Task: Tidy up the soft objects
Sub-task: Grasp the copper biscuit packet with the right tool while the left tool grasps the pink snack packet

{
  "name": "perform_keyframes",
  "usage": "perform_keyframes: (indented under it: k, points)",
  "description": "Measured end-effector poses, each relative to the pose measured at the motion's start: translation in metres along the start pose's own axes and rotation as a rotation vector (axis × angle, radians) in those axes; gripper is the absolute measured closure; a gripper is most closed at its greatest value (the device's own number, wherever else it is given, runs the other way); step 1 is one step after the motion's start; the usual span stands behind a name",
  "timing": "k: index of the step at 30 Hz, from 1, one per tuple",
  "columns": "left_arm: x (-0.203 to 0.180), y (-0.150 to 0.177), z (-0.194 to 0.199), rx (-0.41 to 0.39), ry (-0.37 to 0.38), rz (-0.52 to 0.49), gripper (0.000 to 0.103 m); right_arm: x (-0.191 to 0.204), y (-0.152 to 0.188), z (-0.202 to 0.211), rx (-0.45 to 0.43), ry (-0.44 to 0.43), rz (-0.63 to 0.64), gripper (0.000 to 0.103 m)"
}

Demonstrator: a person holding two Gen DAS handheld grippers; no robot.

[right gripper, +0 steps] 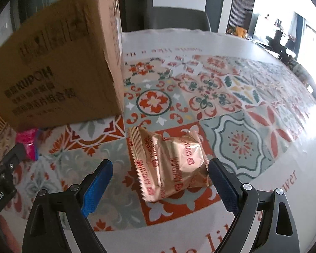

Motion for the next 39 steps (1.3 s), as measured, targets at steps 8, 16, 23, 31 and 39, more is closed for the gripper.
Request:
perform_keyframes:
  k: [8, 16, 23, 31, 39]
  points:
    - [0.007, -0.005, -0.031, 0.060, 0.003, 0.047, 0.000, 0.006, -0.008, -0.014, 0.028, 0.023, 0.000, 0.010]
    - [0.012, -0.014, -0.053, 0.086, 0.006, 0.055, 0.007, 0.011, -0.010, -0.014, -0.005, 0.036, 0.014, 0.011]
    - [0.015, -0.010, -0.065, 0.092, 0.035, 0.070, 0.025, 0.012, -0.009, -0.011, -0.029, 0.022, 0.011, 0.028]
    - [0.008, 0.006, -0.050, 0.092, 0.057, 0.041, 0.034, 0.008, -0.006, -0.007, -0.041, 0.017, -0.001, 0.039]
    - [0.004, 0.013, -0.016, 0.063, 0.077, 0.022, 0.037, 0.000, -0.001, 0.005, -0.058, -0.065, -0.031, 0.045]
Point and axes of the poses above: each gripper's, at about its wrist camera, not at the fingertips, and z roughly against the way its jaws point, x to its left, y to its underside, the point moved 5 cm from there along -z, roughly the way its jaws point, and after that the axes turned 11 degrees about y, right-handed, at the moved point
